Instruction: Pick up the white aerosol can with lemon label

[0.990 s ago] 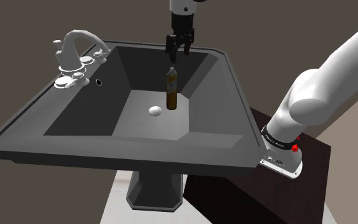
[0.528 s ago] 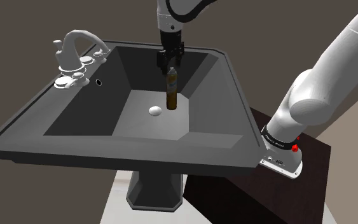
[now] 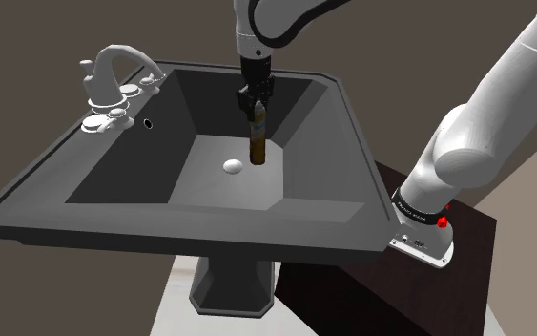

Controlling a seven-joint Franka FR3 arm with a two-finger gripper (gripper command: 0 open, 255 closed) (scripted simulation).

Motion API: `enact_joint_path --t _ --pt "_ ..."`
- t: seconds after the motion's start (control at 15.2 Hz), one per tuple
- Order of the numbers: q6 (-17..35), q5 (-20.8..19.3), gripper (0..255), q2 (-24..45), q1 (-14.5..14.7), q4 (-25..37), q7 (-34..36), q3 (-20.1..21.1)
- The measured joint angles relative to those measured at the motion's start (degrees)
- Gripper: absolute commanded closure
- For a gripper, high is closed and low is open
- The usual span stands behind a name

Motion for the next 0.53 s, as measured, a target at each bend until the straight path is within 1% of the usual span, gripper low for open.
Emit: enact_joint_path --t 0.53 --pt "-0.4 0.0 255 0.0 0.0 0.3 0.0 0.0"
